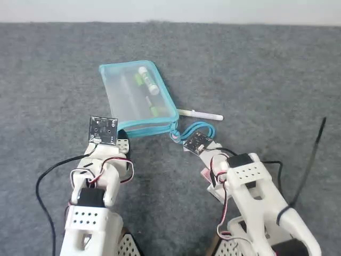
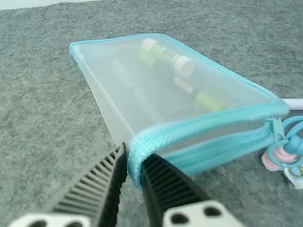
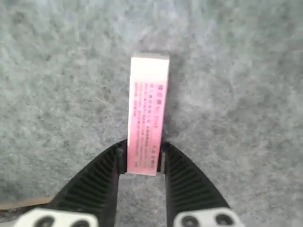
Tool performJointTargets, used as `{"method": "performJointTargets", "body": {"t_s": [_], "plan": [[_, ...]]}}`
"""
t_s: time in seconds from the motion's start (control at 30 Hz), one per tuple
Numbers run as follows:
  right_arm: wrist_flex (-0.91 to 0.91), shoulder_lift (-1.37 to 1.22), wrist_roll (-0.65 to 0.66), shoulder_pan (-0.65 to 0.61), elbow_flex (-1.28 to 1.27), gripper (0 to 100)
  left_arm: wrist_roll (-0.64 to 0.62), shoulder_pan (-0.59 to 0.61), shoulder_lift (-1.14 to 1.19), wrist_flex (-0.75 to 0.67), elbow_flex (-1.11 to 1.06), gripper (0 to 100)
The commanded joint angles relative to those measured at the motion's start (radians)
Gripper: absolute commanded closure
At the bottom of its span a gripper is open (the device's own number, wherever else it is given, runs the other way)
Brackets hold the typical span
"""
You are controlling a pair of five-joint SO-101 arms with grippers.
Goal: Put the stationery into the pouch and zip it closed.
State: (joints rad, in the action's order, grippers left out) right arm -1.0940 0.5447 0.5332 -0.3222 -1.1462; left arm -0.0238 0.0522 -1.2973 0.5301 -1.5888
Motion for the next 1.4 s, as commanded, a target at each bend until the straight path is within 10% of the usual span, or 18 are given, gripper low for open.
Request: {"method": "performJointTargets", "body": {"t_s": [0.0,0.5,1.37], "plan": [[-0.13,-0.002,-0.055,0.053,0.219,99.1,-0.008,-0.011,0.012,-0.034,0.019,99],[-0.421,-0.107,-0.222,-0.404,0.764,99.1,-0.009,-0.011,0.012,-0.034,0.019,99],[-0.343,-0.82,-0.342,-0.407,1.43,98.9,-0.009,-0.011,0.012,-0.032,0.018,99]]}}
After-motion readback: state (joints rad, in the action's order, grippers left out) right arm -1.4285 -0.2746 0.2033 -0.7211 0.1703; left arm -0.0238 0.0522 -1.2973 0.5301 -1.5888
